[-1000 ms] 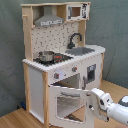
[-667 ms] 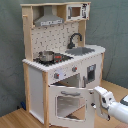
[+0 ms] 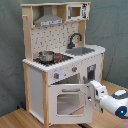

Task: Play with the kitchen

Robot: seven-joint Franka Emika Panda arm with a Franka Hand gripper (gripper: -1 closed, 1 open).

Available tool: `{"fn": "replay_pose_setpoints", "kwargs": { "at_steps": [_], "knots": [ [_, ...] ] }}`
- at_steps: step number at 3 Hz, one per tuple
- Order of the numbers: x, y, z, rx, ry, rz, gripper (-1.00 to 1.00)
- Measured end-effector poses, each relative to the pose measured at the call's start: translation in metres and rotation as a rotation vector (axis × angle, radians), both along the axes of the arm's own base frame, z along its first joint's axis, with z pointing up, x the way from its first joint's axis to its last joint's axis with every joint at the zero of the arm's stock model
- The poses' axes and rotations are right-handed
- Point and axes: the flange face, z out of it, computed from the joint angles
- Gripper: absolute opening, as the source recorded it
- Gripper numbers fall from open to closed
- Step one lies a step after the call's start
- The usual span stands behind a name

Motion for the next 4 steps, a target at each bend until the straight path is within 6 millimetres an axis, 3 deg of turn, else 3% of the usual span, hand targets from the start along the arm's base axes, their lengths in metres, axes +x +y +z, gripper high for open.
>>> {"fn": "replay_pose_setpoints", "kwargs": {
  "at_steps": [4],
  "knots": [
    [0.103,0.014,0.011,0.078,0.039,0.054,1.00]
  ]
}}
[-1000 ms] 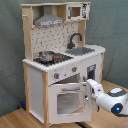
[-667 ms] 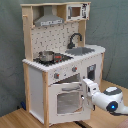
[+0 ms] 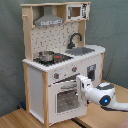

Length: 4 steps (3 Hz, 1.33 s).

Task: Play with the kitchen

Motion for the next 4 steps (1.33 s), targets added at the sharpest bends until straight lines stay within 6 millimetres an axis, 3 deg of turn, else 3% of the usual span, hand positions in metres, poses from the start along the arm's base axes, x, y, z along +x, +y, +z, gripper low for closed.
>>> {"fn": "replay_pose_setpoints", "kwargs": {
  "at_steps": [2,4],
  "knots": [
    [0.045,-0.004,-0.003,0.015,0.022,0.038,1.00],
    [-0.007,-0.011,0.004,-0.006,0.000,0.029,1.00]
  ]
}}
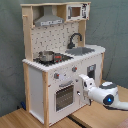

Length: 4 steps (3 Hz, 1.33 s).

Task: Play with the kitchen

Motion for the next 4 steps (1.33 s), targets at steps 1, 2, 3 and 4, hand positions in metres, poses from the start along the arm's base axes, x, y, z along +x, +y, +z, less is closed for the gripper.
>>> {"fn": "replay_pose_setpoints", "kwargs": {
  "at_steps": [1,2,3,4],
  "knots": [
    [-0.021,-0.008,0.004,-0.012,-0.013,-0.027,1.00],
    [-0.041,-0.002,0.036,-0.014,-0.041,-0.036,1.00],
    [-0.054,0.003,0.065,-0.031,-0.055,-0.037,1.00],
    [-0.072,0.009,0.091,-0.059,-0.078,-0.029,1.00]
  ]
}}
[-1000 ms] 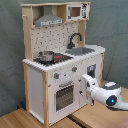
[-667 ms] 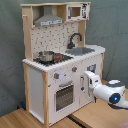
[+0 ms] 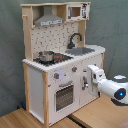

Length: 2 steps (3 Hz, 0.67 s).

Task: Play with the kitchen

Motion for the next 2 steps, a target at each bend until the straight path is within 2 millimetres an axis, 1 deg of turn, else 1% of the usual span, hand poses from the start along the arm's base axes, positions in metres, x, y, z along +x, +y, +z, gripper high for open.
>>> {"fn": "replay_pose_setpoints", "kwargs": {
  "at_steps": [1,2],
  "knots": [
    [-0.013,0.012,0.018,-0.094,-0.044,0.033,1.00],
    [-0.019,0.022,0.033,-0.185,-0.053,0.055,1.00]
  ]
}}
